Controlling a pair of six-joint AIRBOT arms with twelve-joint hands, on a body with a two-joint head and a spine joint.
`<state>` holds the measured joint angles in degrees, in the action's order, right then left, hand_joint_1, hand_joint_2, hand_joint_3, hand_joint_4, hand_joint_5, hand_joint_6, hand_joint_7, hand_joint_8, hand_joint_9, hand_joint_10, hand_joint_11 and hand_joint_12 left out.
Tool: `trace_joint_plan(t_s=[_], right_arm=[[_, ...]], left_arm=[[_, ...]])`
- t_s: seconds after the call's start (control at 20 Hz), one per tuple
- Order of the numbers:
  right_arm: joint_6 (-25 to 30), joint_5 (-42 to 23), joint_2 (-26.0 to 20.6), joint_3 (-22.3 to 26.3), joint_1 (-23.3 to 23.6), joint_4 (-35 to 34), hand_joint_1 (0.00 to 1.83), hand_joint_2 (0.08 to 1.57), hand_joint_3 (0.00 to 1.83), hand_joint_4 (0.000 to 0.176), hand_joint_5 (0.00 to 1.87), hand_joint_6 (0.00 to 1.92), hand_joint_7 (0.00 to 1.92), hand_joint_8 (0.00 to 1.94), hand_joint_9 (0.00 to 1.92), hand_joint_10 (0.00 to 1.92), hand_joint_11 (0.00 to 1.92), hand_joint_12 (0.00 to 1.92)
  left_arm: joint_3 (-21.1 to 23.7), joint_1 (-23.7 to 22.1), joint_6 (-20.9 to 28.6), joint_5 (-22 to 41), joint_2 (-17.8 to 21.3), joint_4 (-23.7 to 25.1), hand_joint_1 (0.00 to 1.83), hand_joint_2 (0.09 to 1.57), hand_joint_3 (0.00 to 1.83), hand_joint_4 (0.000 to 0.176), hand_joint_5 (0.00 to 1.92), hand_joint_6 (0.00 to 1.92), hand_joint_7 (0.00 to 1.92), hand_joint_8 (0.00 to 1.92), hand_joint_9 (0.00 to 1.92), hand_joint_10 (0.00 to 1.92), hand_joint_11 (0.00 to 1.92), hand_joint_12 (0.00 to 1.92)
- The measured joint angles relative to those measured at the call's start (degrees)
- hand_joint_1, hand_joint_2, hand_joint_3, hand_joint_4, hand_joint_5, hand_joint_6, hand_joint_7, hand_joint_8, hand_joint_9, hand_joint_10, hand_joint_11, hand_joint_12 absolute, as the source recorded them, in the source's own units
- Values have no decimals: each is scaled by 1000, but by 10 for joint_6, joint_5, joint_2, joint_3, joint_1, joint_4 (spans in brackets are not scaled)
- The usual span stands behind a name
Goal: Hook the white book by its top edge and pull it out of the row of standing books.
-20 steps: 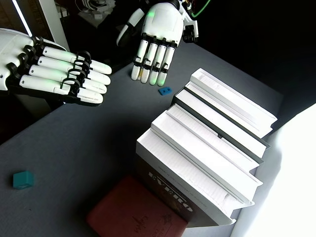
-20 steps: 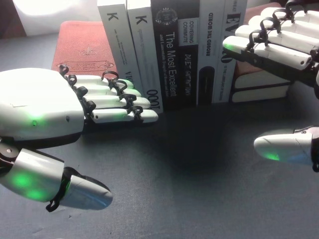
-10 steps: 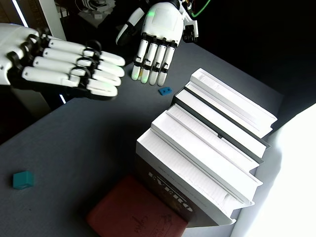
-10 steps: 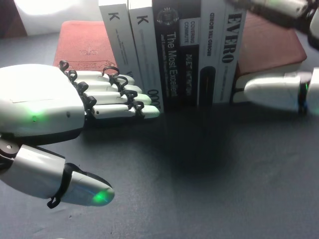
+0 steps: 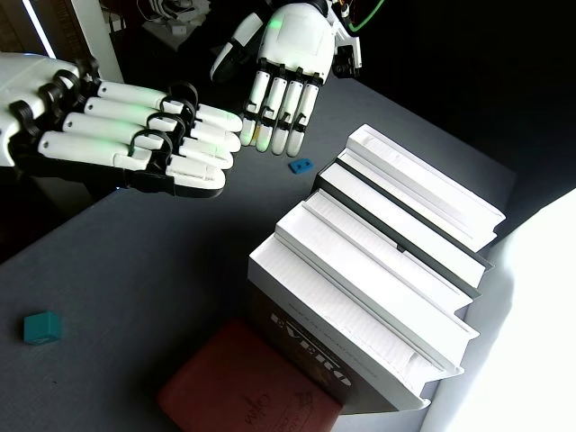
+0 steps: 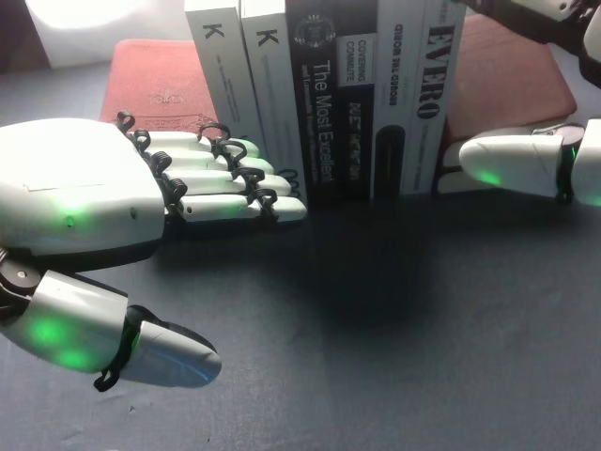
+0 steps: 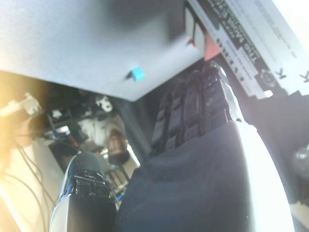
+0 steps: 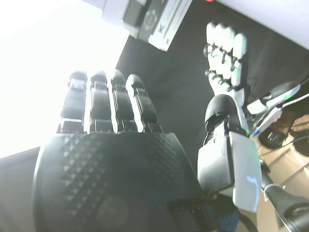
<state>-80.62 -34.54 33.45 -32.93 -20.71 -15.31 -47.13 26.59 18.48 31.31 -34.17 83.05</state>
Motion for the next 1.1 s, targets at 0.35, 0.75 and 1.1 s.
trace_joint_plan(t_s=[0.35, 0.75, 1.1], right_arm=[[-5, -36, 11, 3, -14, -30, 0, 1146, 5, 0, 2, 1, 0, 0, 0, 0, 0, 0], [-12, -84, 15, 3, -46, -68, 0, 1141, 1, 0, 0, 0, 0, 0, 0, 0, 0, 0], [-18, -124, 37, -44, -49, -91, 0, 1141, 1, 0, 1, 0, 0, 0, 0, 0, 0, 0]], left_arm=[[1, 0, 20, 43, 0, 46, 0, 1163, 11, 0, 0, 0, 0, 0, 0, 0, 0, 0], [1, -9, 31, 42, 0, 47, 0, 1164, 7, 0, 0, 0, 0, 0, 0, 0, 0, 0], [0, -9, 41, 32, -1, 47, 0, 1166, 5, 0, 1, 0, 0, 0, 0, 0, 0, 0]])
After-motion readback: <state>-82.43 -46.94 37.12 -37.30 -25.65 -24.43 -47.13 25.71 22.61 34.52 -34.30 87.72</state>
